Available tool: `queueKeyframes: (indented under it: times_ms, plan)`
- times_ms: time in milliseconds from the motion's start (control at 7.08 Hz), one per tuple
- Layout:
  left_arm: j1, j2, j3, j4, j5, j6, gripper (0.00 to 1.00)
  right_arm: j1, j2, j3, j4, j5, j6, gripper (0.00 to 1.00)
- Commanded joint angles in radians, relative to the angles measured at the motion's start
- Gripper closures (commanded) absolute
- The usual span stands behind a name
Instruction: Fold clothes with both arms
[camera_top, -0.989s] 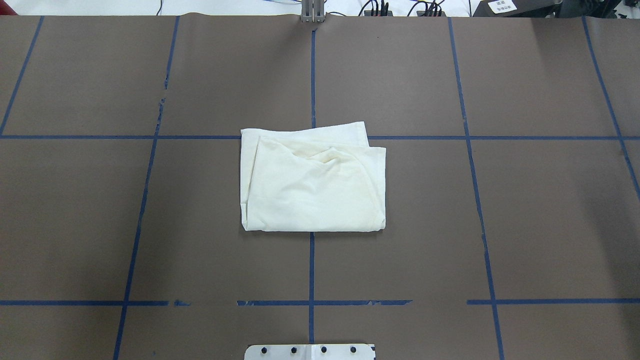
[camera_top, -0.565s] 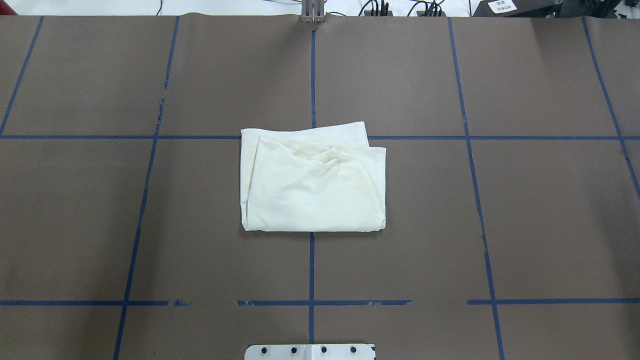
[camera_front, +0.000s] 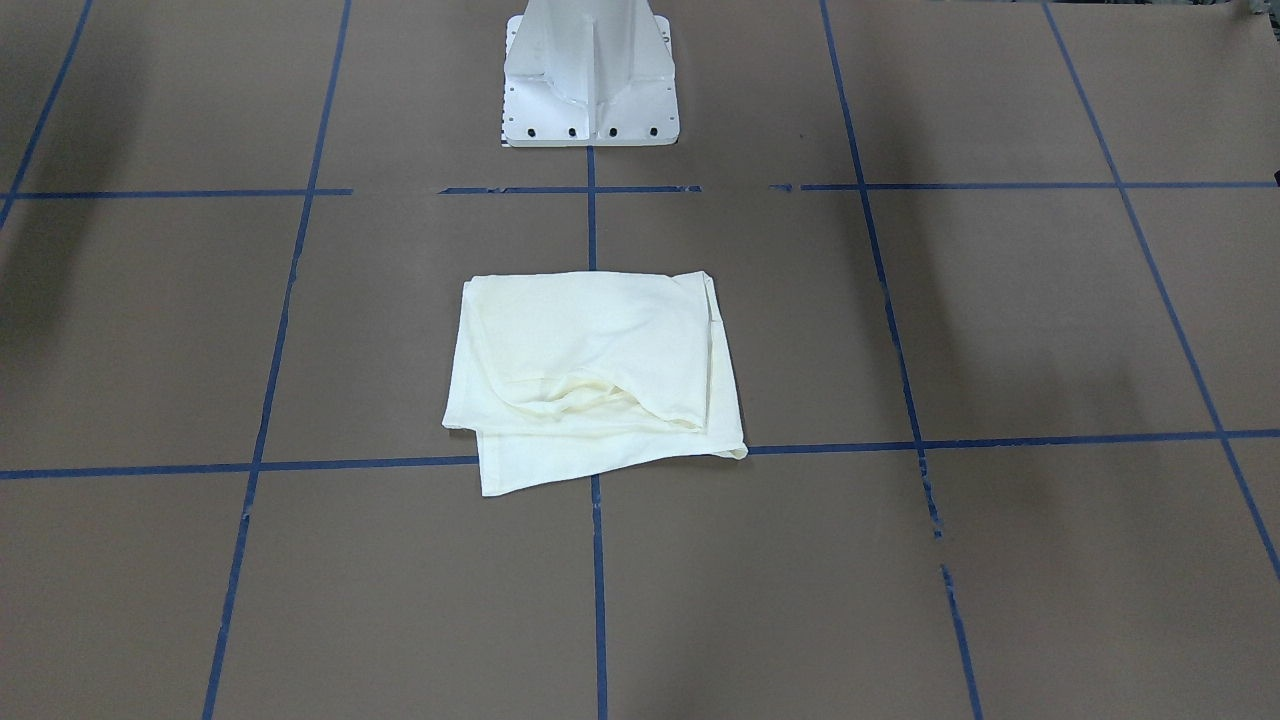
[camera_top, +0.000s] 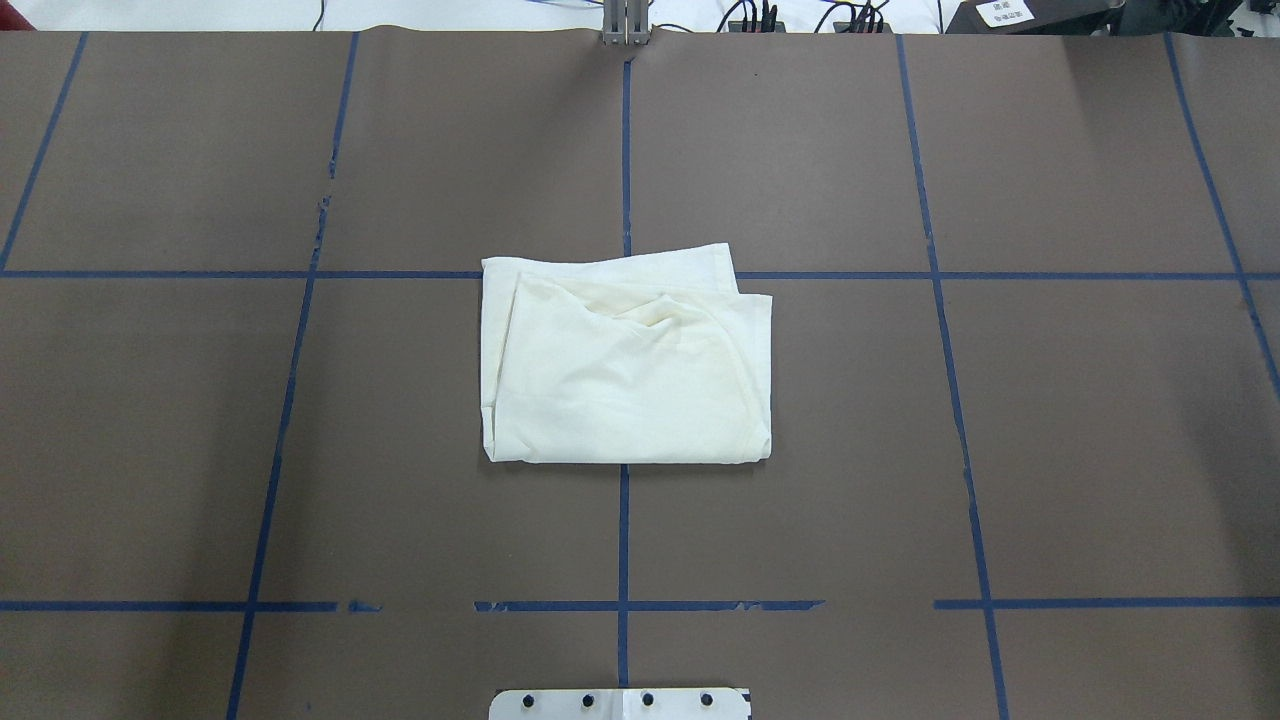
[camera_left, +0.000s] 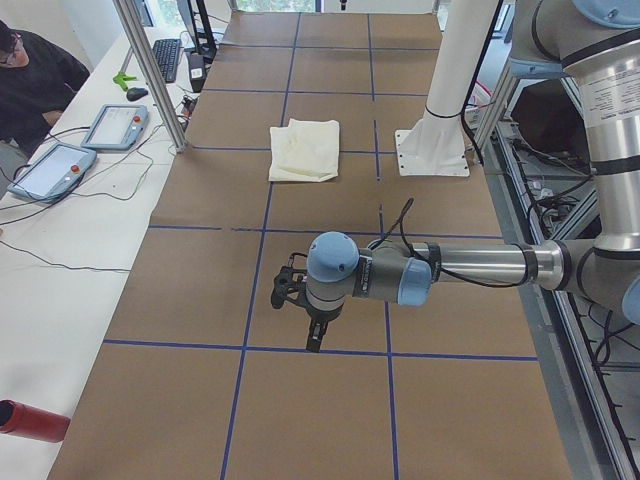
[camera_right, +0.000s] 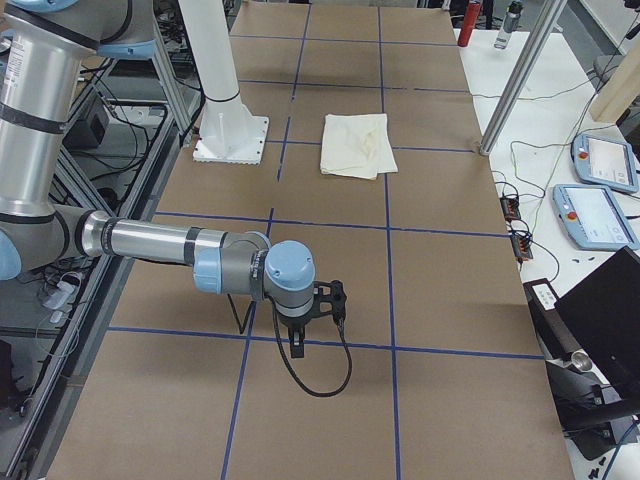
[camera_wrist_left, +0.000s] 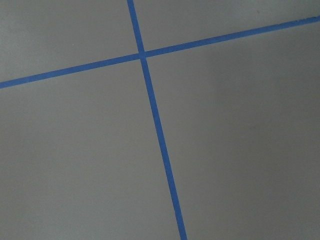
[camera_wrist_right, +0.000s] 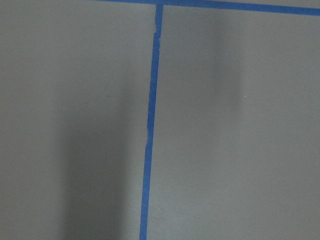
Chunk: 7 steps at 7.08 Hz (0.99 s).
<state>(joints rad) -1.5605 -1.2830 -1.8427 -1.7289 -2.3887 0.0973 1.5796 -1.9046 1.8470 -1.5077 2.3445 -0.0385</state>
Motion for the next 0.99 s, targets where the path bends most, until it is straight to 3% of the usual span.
queueKeyframes:
  times_ms: [0, 283, 848]
  plan:
    - [-0.001, 0.008, 0.000, 0.037, -0.007, -0.004, 0.00, -0.012, 0.009, 0.021, 0.001, -0.023, 0.103, 0.00]
    - [-0.004, 0.008, -0.029, 0.110, -0.009, 0.002, 0.00, -0.030, 0.012, 0.040, 0.001, -0.050, 0.109, 0.00]
    - [-0.003, 0.007, -0.043, 0.101, -0.010, 0.009, 0.00, -0.050, 0.009, 0.051, 0.003, -0.050, 0.094, 0.00]
